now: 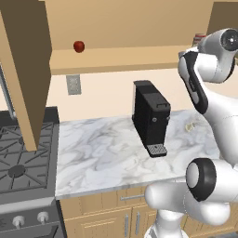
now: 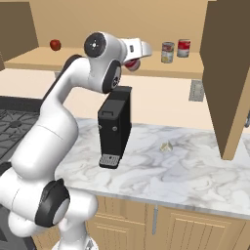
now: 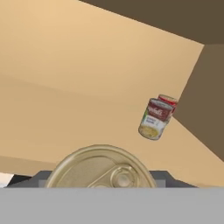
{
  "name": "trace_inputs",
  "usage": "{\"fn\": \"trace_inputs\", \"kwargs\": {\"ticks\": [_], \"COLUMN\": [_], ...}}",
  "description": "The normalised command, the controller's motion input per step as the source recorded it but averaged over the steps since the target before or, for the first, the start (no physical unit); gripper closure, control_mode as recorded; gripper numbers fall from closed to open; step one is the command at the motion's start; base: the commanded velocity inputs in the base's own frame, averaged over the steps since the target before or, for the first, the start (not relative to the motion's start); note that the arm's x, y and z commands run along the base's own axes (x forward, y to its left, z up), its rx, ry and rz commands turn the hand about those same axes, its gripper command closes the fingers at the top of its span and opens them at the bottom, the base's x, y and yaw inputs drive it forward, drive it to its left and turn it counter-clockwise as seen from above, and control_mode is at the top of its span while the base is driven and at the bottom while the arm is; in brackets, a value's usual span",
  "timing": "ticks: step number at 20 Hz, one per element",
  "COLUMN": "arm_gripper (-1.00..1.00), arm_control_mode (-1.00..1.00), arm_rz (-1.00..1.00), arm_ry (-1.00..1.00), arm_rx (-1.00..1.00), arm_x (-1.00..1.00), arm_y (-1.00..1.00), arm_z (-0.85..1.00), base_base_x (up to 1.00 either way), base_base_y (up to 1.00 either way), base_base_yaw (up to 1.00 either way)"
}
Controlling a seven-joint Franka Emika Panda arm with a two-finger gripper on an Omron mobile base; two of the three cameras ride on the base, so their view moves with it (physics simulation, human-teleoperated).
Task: Pick the cans from the counter and place them in their designated side in the cabinet.
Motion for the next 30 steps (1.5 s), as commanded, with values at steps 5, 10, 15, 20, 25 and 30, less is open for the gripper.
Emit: {"fn": "trace_inputs", "kwargs": {"ticks": [5, 10, 15, 20, 25, 30], "arm_gripper": [1.00, 1.00, 1.00, 1.00, 1.00, 1.00], "arm_control_mode": [-1.00, -1.00, -1.00, -1.00, -1.00, -1.00], "arm_rz": [0.00, 0.00, 0.00, 0.00, 0.00, 0.00], "arm_ry": [0.02, 0.04, 0.03, 0.03, 0.03, 0.03], "arm_rx": [0.00, 0.00, 0.00, 0.00, 0.01, 0.01], "arm_x": [0.35, 0.36, 0.37, 0.38, 0.42, 0.41], "arm_y": [-0.13, -0.12, -0.12, -0.11, -0.08, -0.12], "arm_z": [0.00, 0.00, 0.00, 0.00, 0.00, 0.00], "base_base_x": [0.00, 0.00, 0.00, 0.00, 0.00, 0.00], "base_base_y": [0.00, 0.00, 0.00, 0.00, 0.00, 0.00], "base_base_yaw": [0.00, 0.00, 0.00, 0.00, 0.00, 0.00]}}
